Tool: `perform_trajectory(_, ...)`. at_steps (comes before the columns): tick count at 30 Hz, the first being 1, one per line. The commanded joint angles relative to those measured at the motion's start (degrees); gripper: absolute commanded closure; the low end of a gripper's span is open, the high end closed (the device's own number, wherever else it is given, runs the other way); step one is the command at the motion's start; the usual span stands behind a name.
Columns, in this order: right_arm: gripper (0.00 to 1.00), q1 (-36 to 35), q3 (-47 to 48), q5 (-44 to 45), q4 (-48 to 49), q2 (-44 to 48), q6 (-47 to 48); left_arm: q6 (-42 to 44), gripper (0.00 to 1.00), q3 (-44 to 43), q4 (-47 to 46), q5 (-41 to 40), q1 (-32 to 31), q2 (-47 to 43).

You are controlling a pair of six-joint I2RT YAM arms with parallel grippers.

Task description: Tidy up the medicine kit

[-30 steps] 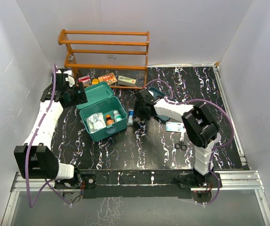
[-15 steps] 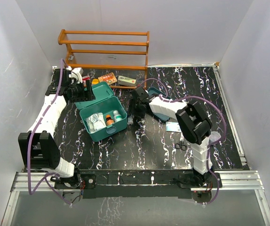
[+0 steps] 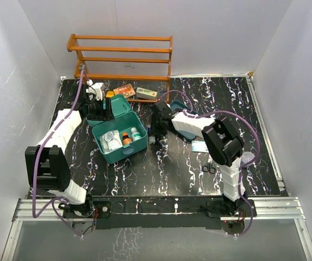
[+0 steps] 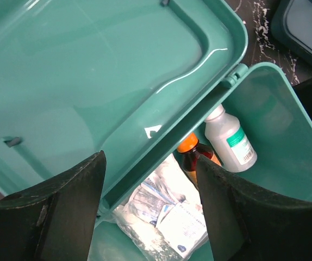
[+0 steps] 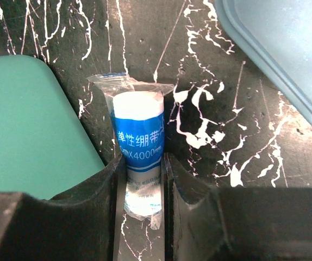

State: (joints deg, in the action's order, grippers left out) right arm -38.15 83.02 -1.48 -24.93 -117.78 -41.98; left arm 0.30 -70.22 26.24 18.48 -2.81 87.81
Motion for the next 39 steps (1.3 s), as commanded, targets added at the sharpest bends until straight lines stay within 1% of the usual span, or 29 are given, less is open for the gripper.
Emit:
perform_trajectory(1, 0.79, -0.04, -2.43, 2.83, -0.08, 3.69, 2.26, 0.75, 0.35, 0.5, 1.12, 5.2, -0.35, -1.14)
perform_trajectory(3, 0.79, 0.0, -3.4, 4.23, -0.23, 5.56, 2.62, -0.2, 0.36, 2.47, 0.25, 4.4, -0.68, -3.32)
perform_trajectory(6, 0.79, 0.05, -4.76, 6.25, -0.48, 8.41, 3.07, -1.03, 0.39, 5.05, 0.42, 0.76, -0.88, -5.34)
perform_trajectory(11, 0.79, 0.04, -6.66, 7.4, -1.12, 12.98, 3.43, -2.0, 0.47, 5.91, 2.63, -3.76, -1.48, -6.16)
perform_trajectory(13, 0.79, 0.01, -7.21, 7.81, -1.6, 14.57, 3.48, -2.41, 0.51, 5.81, 3.59, -4.23, -1.78, -6.75)
perform_trajectory(18, 0.78, 0.03, -7.89, 8.82, -2.59, 17.65, 3.44, -4.34, 0.54, 7.44, 4.59, -0.72, -2.52, -8.87)
perform_trajectory(22, 0.78, 0.06, -7.88, 9.85, -3.2, 21.97, 2.65, -6.6, 0.54, 9.72, 5.19, 1.4, -3.43, -9.57)
perform_trajectory(30, 0.77, 0.03, -6.49, 12.31, -4.07, 29.08, -0.71, -12.38, 0.55, 14.24, 5.24, 6.4, -5.66, -15.1)
perform_trajectory(35, 0.76, -0.58, -3.98, 11.07, -4.12, 30.67, -2.5, -15.37, 0.54, 16.9, 3.34, 8.1, -6.33, -17.9)
perform_trajectory(39, 0.76, -3.85, -1.76, 12.0, -3.11, 29.72, -3.98, -17.91, 0.52, 16.48, 2.7, 7.62, -6.29, -18.53)
